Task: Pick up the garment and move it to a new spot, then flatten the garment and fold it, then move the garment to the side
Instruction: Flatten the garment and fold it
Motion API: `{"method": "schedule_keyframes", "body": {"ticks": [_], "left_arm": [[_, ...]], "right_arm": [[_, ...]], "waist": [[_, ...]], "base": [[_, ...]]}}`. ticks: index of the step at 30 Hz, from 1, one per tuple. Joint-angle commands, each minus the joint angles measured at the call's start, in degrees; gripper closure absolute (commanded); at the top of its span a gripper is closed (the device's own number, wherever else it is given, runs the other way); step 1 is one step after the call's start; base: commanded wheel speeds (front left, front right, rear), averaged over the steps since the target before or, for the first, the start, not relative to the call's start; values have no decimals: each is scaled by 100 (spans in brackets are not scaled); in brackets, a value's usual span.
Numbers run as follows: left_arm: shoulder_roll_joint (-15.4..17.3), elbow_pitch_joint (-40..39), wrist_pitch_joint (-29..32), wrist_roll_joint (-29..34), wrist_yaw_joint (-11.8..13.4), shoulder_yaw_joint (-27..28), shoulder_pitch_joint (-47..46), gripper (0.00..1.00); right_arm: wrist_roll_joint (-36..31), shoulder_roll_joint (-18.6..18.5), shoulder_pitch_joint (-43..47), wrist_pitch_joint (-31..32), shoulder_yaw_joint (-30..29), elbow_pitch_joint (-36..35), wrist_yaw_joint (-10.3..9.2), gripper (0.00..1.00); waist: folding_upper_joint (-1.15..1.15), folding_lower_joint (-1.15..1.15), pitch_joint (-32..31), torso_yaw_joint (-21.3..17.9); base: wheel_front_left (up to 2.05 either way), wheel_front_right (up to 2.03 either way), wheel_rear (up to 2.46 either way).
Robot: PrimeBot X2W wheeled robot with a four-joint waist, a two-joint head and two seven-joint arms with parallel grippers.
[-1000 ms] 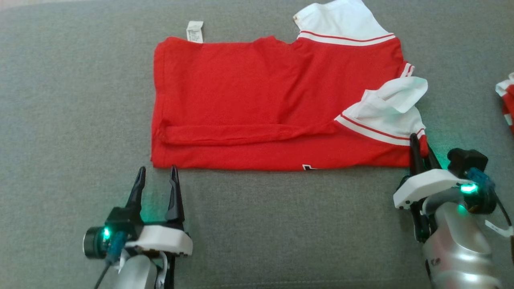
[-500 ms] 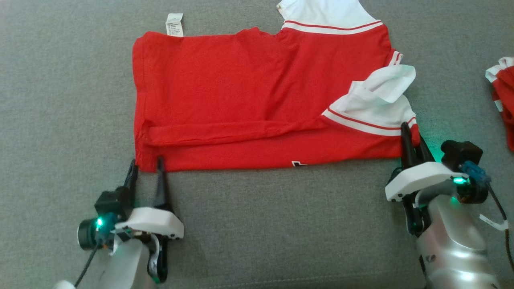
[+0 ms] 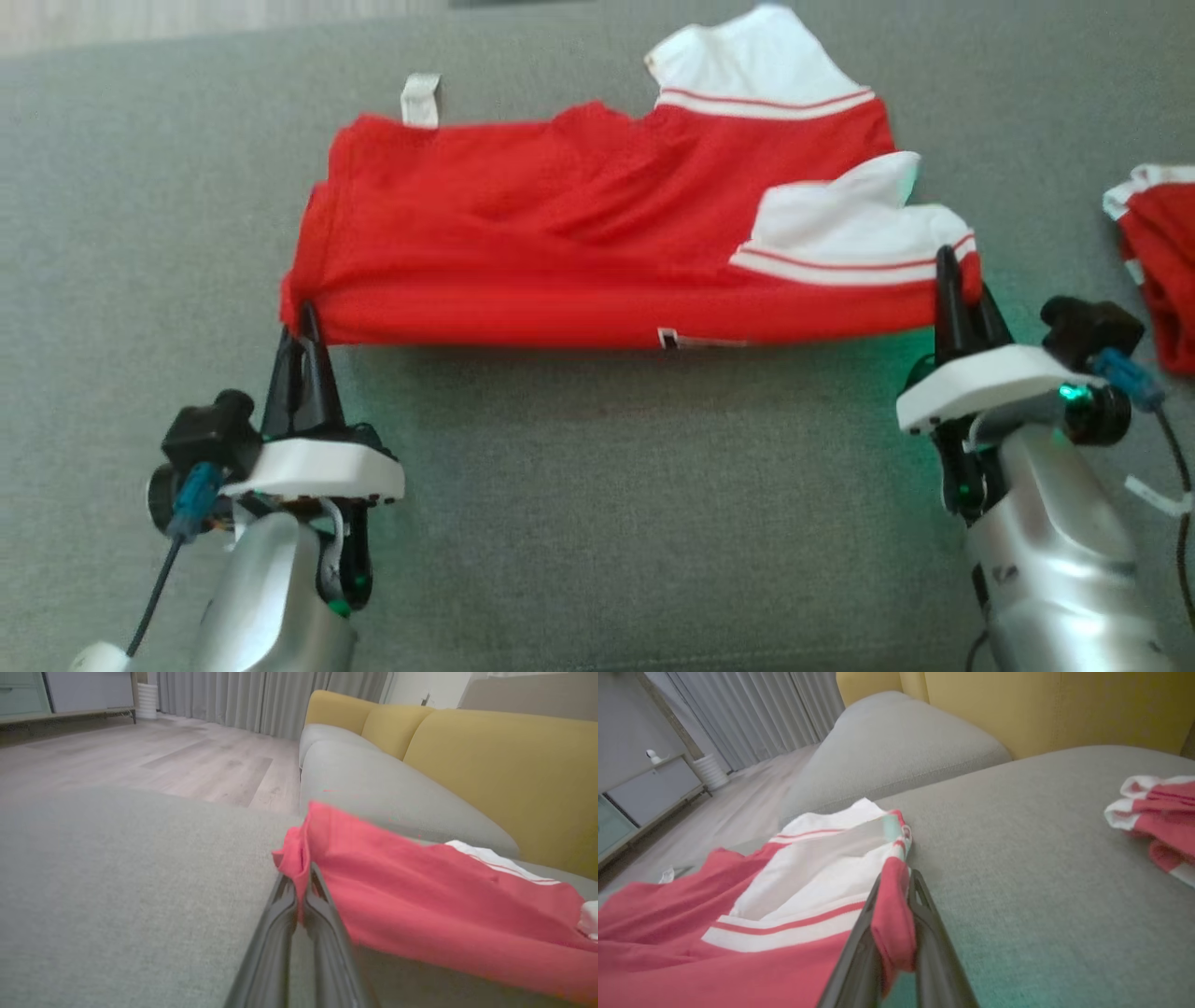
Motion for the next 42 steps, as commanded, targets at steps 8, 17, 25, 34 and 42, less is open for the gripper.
{"method": "schedule_keyframes", "body": {"ticks": [8,17,25,34,42], "left_arm": [[96,-55,-29,-93,54,156,786,100],[96,36,-29,-377,248,-125,1604,0],[176,38,-29,70,126,151,501,0],[1151,1882,912,63,-640,93,-2025,0],[1259,2637,1190,-213,-814,-170,-2392,0]], "right_arm": [[344,-92,301,-16,268,-141,20,100],[698,-139,1296,42,515,-291,20,80],[514,-210,855,18,456,-738,20,0],[362,-140,-385,166,854,-901,20,0],[395,-218,-903,128,1027,-753,20,0]], "waist": [[0,-1,-806,54],[0,-1,-772,38],[0,-1,-240,73],[0,-1,560,-79],[0,-1,817,-120]], "base": [[0,0,0],[0,0,0],[0,0,0],[0,0,0],[0,0,0]]}}
